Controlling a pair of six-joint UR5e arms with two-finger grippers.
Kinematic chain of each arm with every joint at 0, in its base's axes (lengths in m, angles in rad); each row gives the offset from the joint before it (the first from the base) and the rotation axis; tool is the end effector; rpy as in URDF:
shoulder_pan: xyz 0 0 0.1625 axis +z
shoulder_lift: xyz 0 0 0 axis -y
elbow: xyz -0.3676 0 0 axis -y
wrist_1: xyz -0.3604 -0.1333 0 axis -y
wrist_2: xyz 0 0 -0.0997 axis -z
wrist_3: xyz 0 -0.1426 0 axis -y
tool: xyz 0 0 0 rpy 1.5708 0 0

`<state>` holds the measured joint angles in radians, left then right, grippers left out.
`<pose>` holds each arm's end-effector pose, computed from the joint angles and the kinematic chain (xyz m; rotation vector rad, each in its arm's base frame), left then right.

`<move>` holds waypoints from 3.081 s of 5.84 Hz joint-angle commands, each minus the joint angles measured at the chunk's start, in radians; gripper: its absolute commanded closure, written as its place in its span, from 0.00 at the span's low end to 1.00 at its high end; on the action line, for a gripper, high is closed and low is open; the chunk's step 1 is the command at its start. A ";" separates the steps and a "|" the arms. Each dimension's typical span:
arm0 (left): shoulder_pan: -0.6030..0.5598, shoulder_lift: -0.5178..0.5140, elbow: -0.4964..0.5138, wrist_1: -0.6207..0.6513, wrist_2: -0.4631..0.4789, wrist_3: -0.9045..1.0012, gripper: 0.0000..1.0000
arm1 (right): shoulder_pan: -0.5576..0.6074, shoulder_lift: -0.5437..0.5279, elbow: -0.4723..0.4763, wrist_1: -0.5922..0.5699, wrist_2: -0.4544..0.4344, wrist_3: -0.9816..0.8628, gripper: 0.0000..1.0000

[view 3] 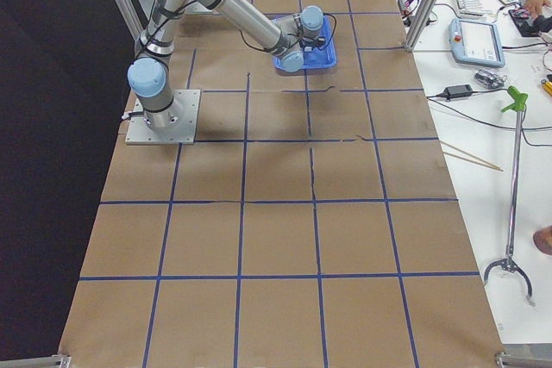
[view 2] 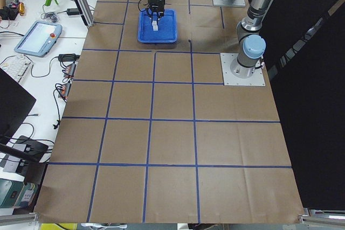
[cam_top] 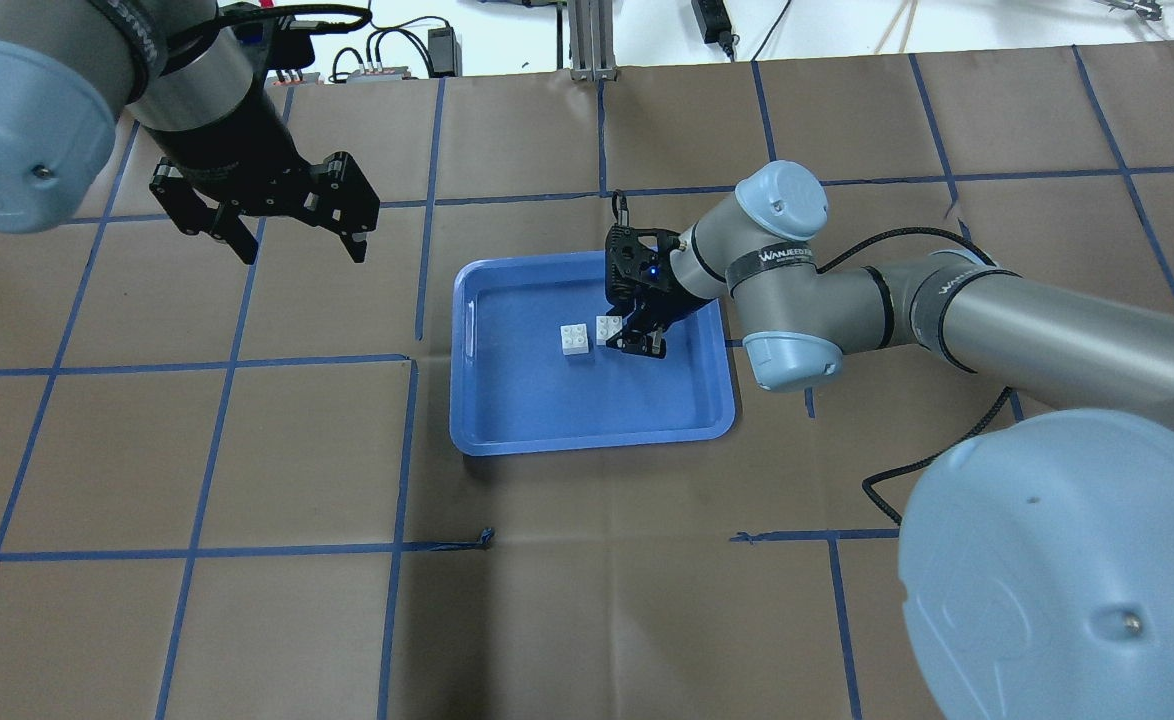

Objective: Assemble white blocks and place on blue tray

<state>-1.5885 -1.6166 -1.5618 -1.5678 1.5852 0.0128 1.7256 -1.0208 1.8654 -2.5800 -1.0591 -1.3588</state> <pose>-0.1396 -0.4694 0.3706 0.0481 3.1263 0.0528 0.2855 -0.5123 0.1001 -1.9315 1.9589 -0.5944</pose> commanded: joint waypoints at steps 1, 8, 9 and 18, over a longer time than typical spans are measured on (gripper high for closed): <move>0.001 -0.009 -0.006 0.006 -0.001 0.006 0.01 | 0.003 0.001 -0.002 -0.015 0.002 0.027 0.69; 0.009 -0.002 0.013 0.118 0.007 0.004 0.01 | 0.025 0.004 0.001 -0.020 0.004 0.049 0.69; 0.009 0.007 0.014 0.109 0.012 0.004 0.01 | 0.025 0.004 0.004 -0.019 0.002 0.049 0.69; 0.013 0.014 -0.003 0.120 0.010 0.004 0.01 | 0.025 0.004 0.003 -0.020 0.002 0.063 0.51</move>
<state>-1.5755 -1.6030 -1.5647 -1.4477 1.5951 0.0169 1.7503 -1.0171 1.8695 -2.5990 -1.0573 -1.2962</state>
